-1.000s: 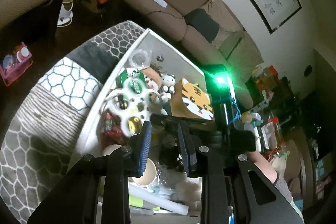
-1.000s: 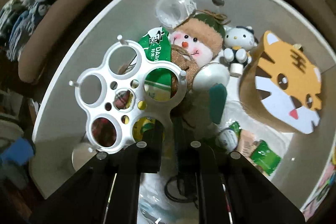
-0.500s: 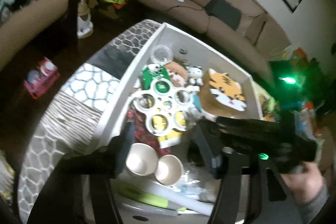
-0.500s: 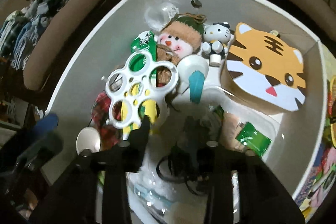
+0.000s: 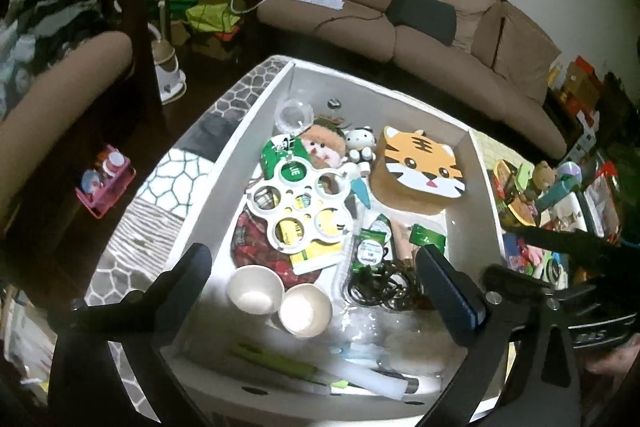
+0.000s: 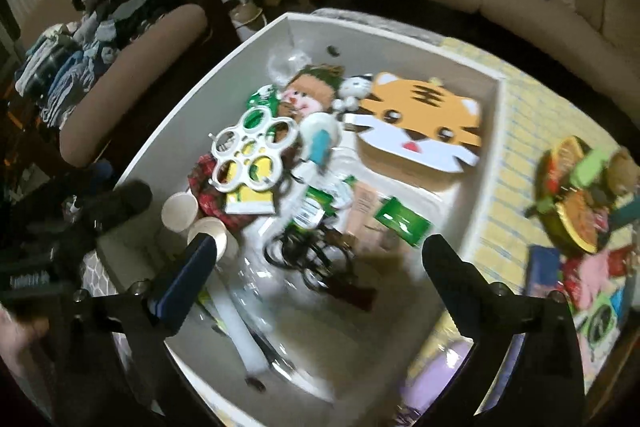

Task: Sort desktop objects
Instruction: 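Open the right gripper to release the holder in the box, then move the right gripper back over the table toward the purple pouch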

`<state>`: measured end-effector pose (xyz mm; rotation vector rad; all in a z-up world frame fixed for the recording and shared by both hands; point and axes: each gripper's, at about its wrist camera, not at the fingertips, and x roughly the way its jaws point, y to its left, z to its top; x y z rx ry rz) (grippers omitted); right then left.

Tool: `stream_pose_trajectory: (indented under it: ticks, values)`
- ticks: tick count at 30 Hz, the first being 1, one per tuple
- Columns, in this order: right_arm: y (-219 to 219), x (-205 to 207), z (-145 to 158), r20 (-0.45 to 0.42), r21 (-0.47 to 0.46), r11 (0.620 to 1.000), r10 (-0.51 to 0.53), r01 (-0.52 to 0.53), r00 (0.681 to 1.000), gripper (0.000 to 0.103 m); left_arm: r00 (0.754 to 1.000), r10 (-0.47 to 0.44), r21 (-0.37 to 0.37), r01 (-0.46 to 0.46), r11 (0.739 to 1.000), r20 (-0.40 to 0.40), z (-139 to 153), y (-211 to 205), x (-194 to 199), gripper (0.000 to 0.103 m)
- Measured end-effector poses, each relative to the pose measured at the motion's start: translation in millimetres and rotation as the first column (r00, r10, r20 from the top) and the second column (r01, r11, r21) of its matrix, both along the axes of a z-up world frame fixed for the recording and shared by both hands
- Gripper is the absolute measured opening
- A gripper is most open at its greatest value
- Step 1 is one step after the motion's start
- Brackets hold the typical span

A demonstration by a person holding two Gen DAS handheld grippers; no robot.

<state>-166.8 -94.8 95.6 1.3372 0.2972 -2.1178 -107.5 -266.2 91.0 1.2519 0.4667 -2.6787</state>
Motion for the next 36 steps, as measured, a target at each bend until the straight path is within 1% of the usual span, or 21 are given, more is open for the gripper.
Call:
stream_pose_trajectory:
  ticks: [3,6,8,10,13,15,18,20,22,24,28,30,31,32,33,34,36]
  values:
    - [39.2,9.4,14.1,-0.024,-0.026,0.999,-0.033,0.032,0.999,0.103,1.000,-0.031,-0.003,0.031,1.000,0.000,5.3,15.5,1.3,0.103]
    - [84.5,18.5,25.1,-0.034,-0.057,0.996,-0.073,0.071,0.997,0.103,0.997,-0.071,-0.029,0.071,0.997,0.008,9.7,39.7,2.3,0.103]
    - [122.5,24.9,31.5,-0.038,-0.082,0.991,-0.112,0.109,0.993,0.103,0.993,-0.119,-0.053,0.119,0.991,0.009,13.1,63.9,2.5,0.103]
    - [163.2,29.8,34.8,-0.041,-0.108,0.982,-0.163,0.158,0.986,0.103,0.985,-0.175,-0.058,0.175,0.983,0.008,15.2,87.0,3.0,0.103]
    - [213.0,36.4,31.4,-0.059,-0.098,0.969,-0.233,0.226,0.971,0.103,0.957,-0.291,-0.024,0.291,0.957,0.005,14.8,130.9,2.5,0.103]
    - [235.2,40.1,25.5,-0.065,-0.086,0.964,-0.258,0.252,0.964,0.103,0.927,-0.375,0.001,0.375,0.927,0.001,13.0,161.0,1.7,0.103]
    - [267.4,46.2,11.7,-0.055,-0.095,0.950,-0.304,0.298,0.951,0.103,0.870,-0.492,0.026,0.492,0.870,0.009,6.5,210.1,-0.4,0.103]
    - [287.7,47.6,2.4,-0.045,-0.112,0.939,-0.333,0.326,0.942,0.103,0.848,-0.528,0.010,0.528,0.849,0.034,1.3,237.6,-0.8,0.103]
    - [306.5,45.9,-7.0,-0.029,-0.142,0.924,-0.361,0.354,0.932,0.103,0.830,-0.553,-0.028,0.556,0.831,0.065,-4.6,261.9,-1.3,0.103]
    - [322.8,43.4,-14.5,0.000,-0.182,0.908,-0.384,0.378,0.923,0.103,0.814,-0.574,-0.047,0.579,0.814,0.089,-9.2,277.7,-0.7,0.103]
    - [348.5,38.3,-26.8,0.043,-0.204,0.894,-0.399,0.399,0.916,0.103,0.778,-0.617,-0.043,0.625,0.780,0.117,-21.5,307.6,-0.4,0.103]
    - [357.4,38.3,-25.7,0.053,-0.228,0.885,-0.406,0.407,0.912,0.103,0.772,-0.622,-0.051,0.632,0.773,0.132,-29.2,315.9,-3.0,0.100]
    - [362.8,39.4,-23.1,0.055,-0.245,0.878,-0.411,0.411,0.910,0.103,0.768,-0.623,-0.069,0.637,0.768,0.151,-33.8,321.5,-3.2,0.098]
    - [368.1,40.5,-20.8,0.054,-0.262,0.872,-0.415,0.414,0.908,0.103,0.766,-0.622,-0.081,0.639,0.765,0.164,-37.8,325.4,-3.6,0.093]
    - [371.2,40.8,-19.9,0.055,-0.268,0.870,-0.415,0.414,0.908,0.103,0.765,-0.618,-0.083,0.638,0.766,0.179,-43.0,328.3,-4.8,0.086]
    - [372.9,40.8,-20.0,0.057,-0.271,0.870,-0.414,0.413,0.909,0.103,0.762,-0.616,-0.082,0.639,0.765,0.199,-50.6,332.3,-6.4,0.083]
    - [376.8,41.1,-20.9,0.059,-0.274,0.869,-0.413,0.412,0.909,0.103,0.762,-0.602,-0.101,0.636,0.765,0.238,-63.7,338.1,-8.2,0.075]
